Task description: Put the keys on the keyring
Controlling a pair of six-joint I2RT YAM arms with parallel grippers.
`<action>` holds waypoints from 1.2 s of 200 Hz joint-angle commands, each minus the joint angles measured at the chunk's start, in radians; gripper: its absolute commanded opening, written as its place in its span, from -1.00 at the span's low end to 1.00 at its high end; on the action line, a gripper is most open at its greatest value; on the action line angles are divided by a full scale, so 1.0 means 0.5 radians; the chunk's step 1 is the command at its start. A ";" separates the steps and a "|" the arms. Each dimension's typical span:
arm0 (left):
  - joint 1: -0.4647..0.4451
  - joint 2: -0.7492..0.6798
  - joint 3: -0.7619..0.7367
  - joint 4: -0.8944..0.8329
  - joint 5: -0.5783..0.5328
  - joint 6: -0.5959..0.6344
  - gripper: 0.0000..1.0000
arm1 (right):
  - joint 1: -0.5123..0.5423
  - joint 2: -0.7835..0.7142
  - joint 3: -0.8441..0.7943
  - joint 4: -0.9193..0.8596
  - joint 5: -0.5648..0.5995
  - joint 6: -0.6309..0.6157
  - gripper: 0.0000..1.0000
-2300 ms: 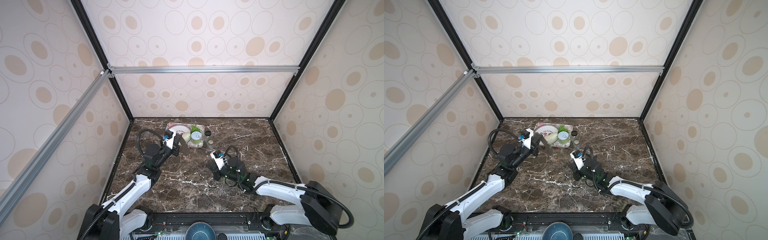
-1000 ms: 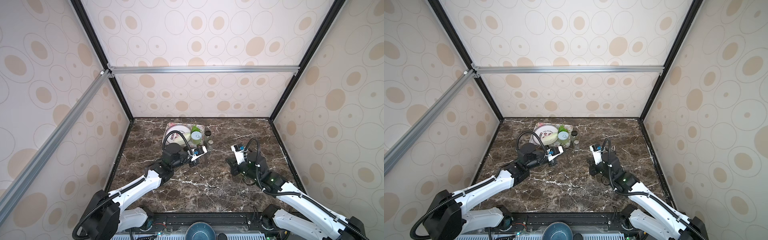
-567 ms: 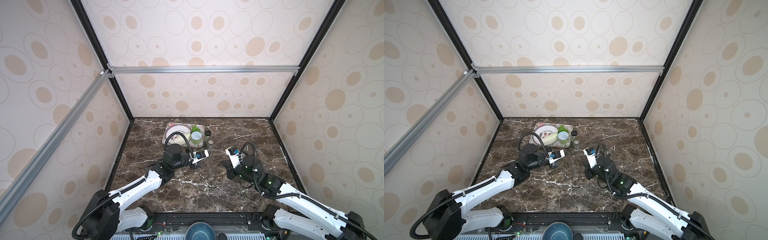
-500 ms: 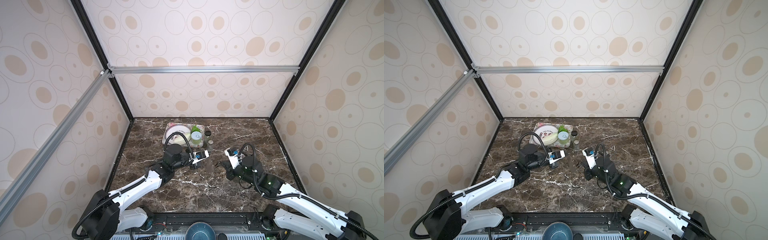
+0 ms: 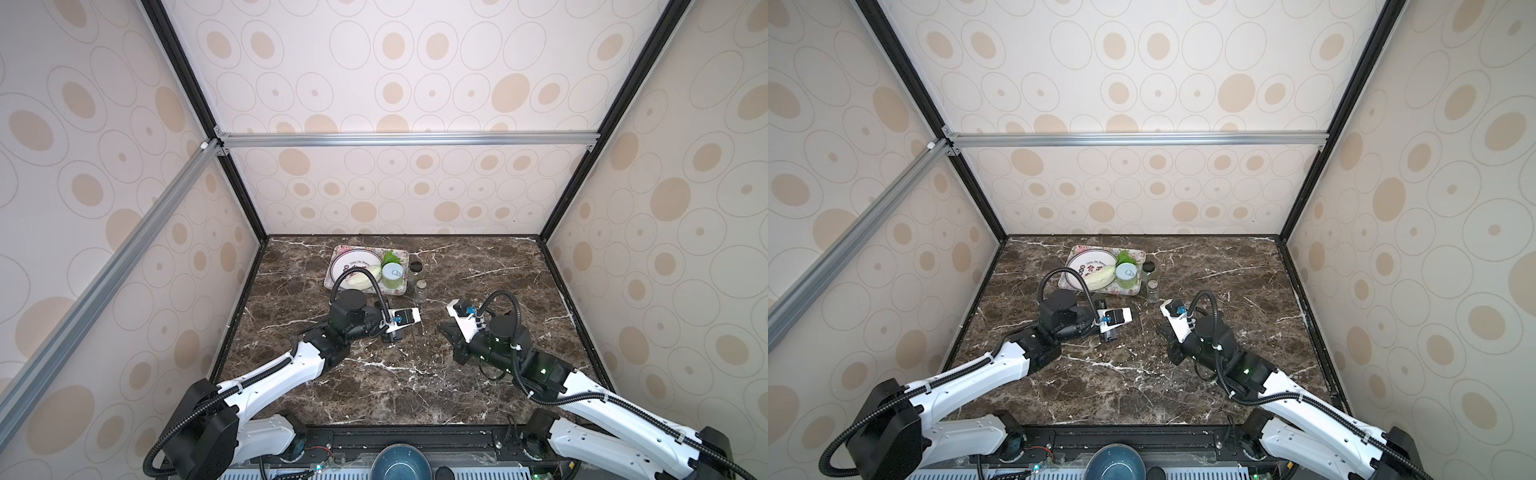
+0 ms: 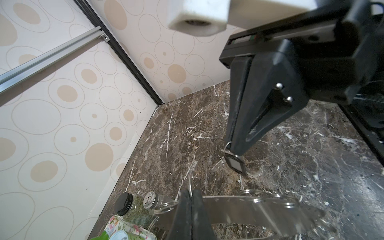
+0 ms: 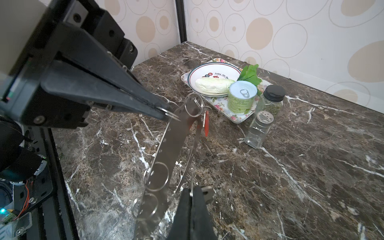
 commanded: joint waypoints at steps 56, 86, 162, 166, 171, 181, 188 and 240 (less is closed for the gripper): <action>-0.054 -0.012 0.064 -0.126 0.132 0.155 -1.00 | 0.015 0.005 -0.016 0.105 -0.206 -0.022 -1.00; -0.071 -0.008 0.081 -0.184 0.145 0.170 -1.00 | 0.014 0.014 -0.014 0.114 -0.232 -0.018 -1.00; -0.109 0.004 0.103 -0.224 0.144 0.183 -1.00 | 0.012 0.045 0.000 0.142 -0.369 -0.010 -1.00; -0.110 0.004 0.102 -0.218 0.139 0.181 -1.00 | 0.015 0.046 -0.002 0.140 -0.368 -0.013 -1.00; -0.110 0.004 0.103 -0.214 0.133 0.180 -1.00 | 0.015 0.048 -0.002 0.137 -0.370 -0.017 -1.00; -0.113 0.004 0.103 -0.215 0.117 0.176 -1.00 | 0.015 0.047 -0.005 0.139 -0.373 -0.021 -1.00; -0.113 0.004 0.101 -0.215 0.110 0.175 -1.00 | 0.015 0.043 -0.006 0.141 -0.383 -0.022 -1.00; -0.121 0.010 0.111 -0.238 0.125 0.195 -1.00 | 0.014 0.058 -0.002 0.145 -0.338 -0.008 -1.00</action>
